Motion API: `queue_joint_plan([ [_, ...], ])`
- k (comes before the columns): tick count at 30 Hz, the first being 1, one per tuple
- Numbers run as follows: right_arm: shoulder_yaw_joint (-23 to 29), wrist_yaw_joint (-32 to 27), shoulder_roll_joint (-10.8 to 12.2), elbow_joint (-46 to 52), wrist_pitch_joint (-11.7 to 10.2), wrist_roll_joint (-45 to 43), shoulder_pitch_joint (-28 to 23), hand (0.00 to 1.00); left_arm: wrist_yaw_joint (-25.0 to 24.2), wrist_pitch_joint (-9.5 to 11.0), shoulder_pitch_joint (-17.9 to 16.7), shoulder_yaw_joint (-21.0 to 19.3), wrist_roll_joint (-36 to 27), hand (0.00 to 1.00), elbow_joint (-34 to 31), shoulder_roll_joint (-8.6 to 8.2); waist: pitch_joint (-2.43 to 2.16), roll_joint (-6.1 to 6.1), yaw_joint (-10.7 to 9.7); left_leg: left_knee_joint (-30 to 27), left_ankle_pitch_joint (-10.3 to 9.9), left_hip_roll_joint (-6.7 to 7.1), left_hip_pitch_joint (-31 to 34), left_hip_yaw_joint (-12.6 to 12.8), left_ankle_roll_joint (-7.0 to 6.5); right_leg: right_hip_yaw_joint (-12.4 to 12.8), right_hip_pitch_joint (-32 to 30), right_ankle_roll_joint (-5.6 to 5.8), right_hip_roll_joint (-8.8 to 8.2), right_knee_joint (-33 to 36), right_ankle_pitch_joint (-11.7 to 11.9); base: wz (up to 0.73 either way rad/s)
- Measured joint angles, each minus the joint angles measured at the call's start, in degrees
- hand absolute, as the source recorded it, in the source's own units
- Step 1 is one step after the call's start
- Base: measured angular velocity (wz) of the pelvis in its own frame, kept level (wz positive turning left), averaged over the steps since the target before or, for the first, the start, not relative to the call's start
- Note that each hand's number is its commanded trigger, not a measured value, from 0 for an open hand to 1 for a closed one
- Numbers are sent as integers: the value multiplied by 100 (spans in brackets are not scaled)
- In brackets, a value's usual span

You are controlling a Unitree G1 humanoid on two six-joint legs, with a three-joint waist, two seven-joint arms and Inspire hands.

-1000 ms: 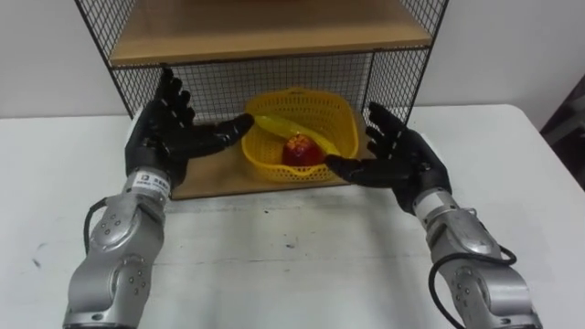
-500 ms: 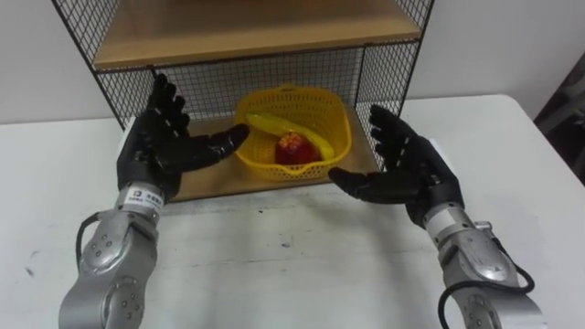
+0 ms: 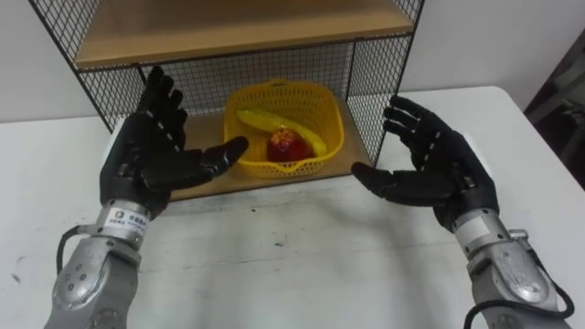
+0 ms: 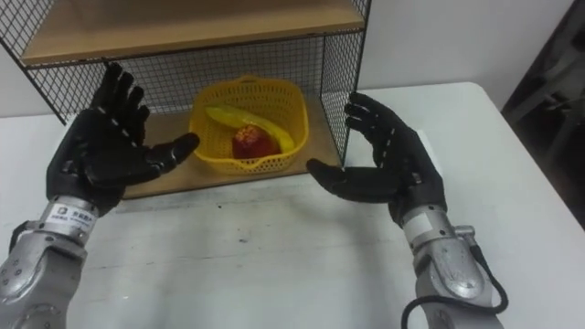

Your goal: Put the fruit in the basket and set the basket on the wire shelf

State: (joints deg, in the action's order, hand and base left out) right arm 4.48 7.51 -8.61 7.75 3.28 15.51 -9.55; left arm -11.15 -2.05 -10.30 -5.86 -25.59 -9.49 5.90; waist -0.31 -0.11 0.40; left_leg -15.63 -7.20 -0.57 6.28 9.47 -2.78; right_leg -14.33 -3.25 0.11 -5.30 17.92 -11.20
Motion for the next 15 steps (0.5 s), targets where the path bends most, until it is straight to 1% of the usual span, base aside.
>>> queue_joint_plan([
  [3,271,3,2,6,-18,9,-116,0,-146,0,-317,-102,47,0,1,3,0,-15,-21,-11,-19,-2,13,-6,10,-12,-10,29,-2,4,-27,0],
  [5,424,-1,2,9,-19,15,-132,0,-238,0,-400,-139,46,0,1,5,3,-16,-17,-13,-19,-1,16,-12,10,-14,-12,30,-2,4,-26,0],
  [7,492,-1,2,62,-25,13,-143,0,-349,3,-418,-185,46,0,0,15,3,-14,-14,-12,-20,1,16,-22,11,-12,-12,31,-1,2,-29,0],
  [11,605,-75,0,263,-174,44,-320,0,-627,8,-539,-318,43,0,-3,189,3,1,-18,-1,-16,-2,16,-33,14,2,-3,32,17,-29,-17,0],
  [12,638,-109,0,291,-217,43,-394,0,-675,9,-566,-394,43,0,-8,196,0,7,-12,-1,-17,-2,16,-37,14,1,2,34,19,-36,-15,0],
  [14,702,-144,0,353,-227,43,-502,0,-735,9,-577,-543,39,0,-40,197,-7,21,-5,-6,-17,-1,25,-48,14,-1,3,35,20,-37,-16,0],
  [15,784,-149,-1,383,-227,40,-517,0,-776,9,-578,-665,40,0,-96,198,-19,43,-3,-8,-18,0,42,-52,13,-1,-12,35,19,-35,-17,0],
])
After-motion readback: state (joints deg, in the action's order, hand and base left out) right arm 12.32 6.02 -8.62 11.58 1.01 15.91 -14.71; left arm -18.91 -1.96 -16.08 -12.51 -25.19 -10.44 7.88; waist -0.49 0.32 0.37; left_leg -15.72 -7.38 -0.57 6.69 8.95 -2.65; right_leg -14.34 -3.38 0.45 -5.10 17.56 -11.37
